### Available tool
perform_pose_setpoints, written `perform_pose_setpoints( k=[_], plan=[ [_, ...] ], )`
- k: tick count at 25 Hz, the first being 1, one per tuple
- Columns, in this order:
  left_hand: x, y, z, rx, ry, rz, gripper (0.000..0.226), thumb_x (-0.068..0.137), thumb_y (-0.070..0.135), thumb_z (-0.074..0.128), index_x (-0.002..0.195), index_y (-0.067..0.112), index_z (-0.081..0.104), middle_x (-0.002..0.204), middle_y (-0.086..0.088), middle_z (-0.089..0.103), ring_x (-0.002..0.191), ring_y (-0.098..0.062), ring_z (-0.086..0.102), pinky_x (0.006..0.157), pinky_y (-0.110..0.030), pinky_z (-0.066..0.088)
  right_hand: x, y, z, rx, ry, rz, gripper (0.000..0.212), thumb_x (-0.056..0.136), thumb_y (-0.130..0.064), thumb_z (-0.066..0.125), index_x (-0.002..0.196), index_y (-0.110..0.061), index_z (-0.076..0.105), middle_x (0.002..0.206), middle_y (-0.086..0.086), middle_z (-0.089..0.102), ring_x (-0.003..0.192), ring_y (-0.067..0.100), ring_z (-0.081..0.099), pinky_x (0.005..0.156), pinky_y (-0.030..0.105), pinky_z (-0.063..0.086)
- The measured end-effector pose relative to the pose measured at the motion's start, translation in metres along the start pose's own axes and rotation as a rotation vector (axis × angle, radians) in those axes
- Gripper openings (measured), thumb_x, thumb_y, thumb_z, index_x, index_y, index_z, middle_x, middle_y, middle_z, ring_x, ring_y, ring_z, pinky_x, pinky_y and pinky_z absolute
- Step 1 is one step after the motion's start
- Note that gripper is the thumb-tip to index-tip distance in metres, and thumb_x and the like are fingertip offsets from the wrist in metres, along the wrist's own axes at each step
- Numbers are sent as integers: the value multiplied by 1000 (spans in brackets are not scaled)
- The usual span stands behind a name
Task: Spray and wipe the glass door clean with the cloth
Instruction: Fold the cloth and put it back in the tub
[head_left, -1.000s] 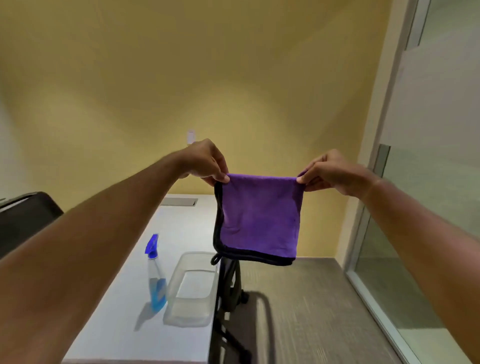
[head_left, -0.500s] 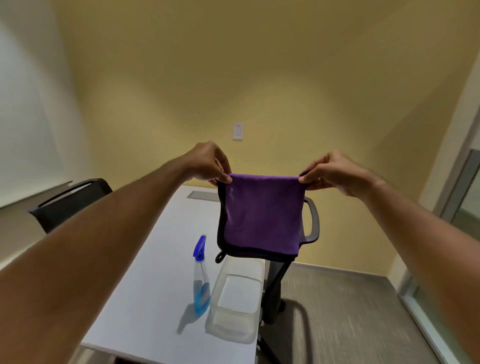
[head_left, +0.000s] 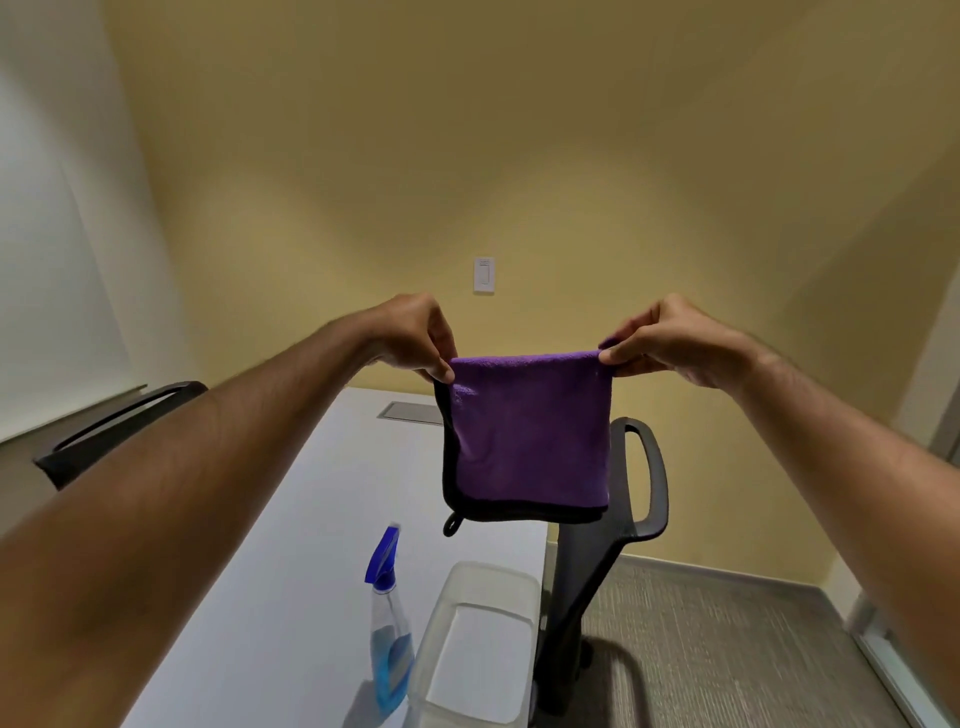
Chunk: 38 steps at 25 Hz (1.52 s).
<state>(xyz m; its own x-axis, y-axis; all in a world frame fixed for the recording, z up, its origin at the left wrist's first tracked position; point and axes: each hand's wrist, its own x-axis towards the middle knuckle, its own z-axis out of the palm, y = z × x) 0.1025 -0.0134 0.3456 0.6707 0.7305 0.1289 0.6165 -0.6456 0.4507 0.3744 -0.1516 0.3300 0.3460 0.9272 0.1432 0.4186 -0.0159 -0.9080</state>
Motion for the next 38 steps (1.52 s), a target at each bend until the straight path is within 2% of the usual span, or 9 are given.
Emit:
perform_pose_setpoints(
  k=[5, 9, 16, 21, 25, 28, 33, 36, 38],
  plan=[
    [34, -5, 3, 182, 27, 73, 11, 72, 8, 78, 76, 18, 75, 68, 8, 72, 63, -5, 68, 51, -14, 46, 29, 8, -1, -76, -18, 0, 16, 78, 13, 72, 90, 3, 74, 77, 14, 77, 71, 19, 75, 61, 19, 58],
    [58, -8, -4, 267, 100, 243, 14, 75, 1, 74, 81, 15, 74, 77, 2, 71, 77, -15, 68, 69, -31, 57, 44, 8, -1, -272, 53, -56, 24, 79, 14, 66, 84, -7, 77, 63, 1, 75, 63, 8, 72, 64, 21, 59],
    [85, -7, -14, 283, 237, 608, 12, 78, -5, 72, 84, 6, 73, 87, -7, 69, 84, -19, 61, 73, -32, 51, 61, -11, 11, -497, 247, -284, 33, 80, 6, 66, 78, -24, 78, 74, -6, 75, 69, 4, 68, 69, 22, 57],
    [100, -20, -24, 248, 259, 537, 12, 77, -2, 73, 83, 8, 73, 86, -6, 68, 83, -19, 65, 72, -33, 54, 66, -15, 1, -489, 189, -226, 35, 81, 3, 67, 78, -30, 76, 78, -5, 76, 76, 10, 69, 68, 23, 57],
    [106, -26, -26, 214, 250, 463, 12, 76, -2, 74, 82, 9, 74, 81, -3, 70, 81, -17, 67, 72, -31, 55, 72, -12, -1, -525, 51, -100, 37, 85, 5, 62, 109, -21, 73, 87, 0, 69, 84, 15, 66, 92, 40, 57],
    [109, -29, -24, 214, 223, 435, 14, 76, -2, 73, 82, 10, 74, 78, 0, 69, 80, -16, 67, 70, -28, 53, 74, -15, 3, -568, -82, -61, 47, 87, 8, 52, 121, -19, 69, 83, -6, 67, 83, 9, 66, 99, 38, 53],
    [110, -33, -25, 182, 240, 437, 15, 75, -5, 72, 81, 9, 74, 81, -4, 71, 82, -18, 68, 72, -30, 54, 77, -17, 10, -598, -85, -130, 48, 87, 8, 46, 94, -29, 76, 100, 15, 72, 90, 22, 65, 92, 42, 53],
    [110, -28, -25, 141, 274, 497, 15, 75, -7, 72, 82, 6, 74, 81, -5, 70, 81, -18, 67, 75, -35, 57, 82, -20, 16, -579, -19, -222, 51, 89, 4, 45, 70, -34, 73, 77, 5, 66, 74, 17, 52, 68, 36, 44],
    [109, -23, -24, 128, 304, 564, 16, 74, -10, 71, 83, 3, 74, 82, -6, 69, 80, -19, 67, 75, -38, 57, 86, -23, 22, -537, 32, -288, 54, 83, 11, 43, 62, -30, 71, 71, 0, 62, 70, 15, 51, 65, 34, 41]
  ],
)
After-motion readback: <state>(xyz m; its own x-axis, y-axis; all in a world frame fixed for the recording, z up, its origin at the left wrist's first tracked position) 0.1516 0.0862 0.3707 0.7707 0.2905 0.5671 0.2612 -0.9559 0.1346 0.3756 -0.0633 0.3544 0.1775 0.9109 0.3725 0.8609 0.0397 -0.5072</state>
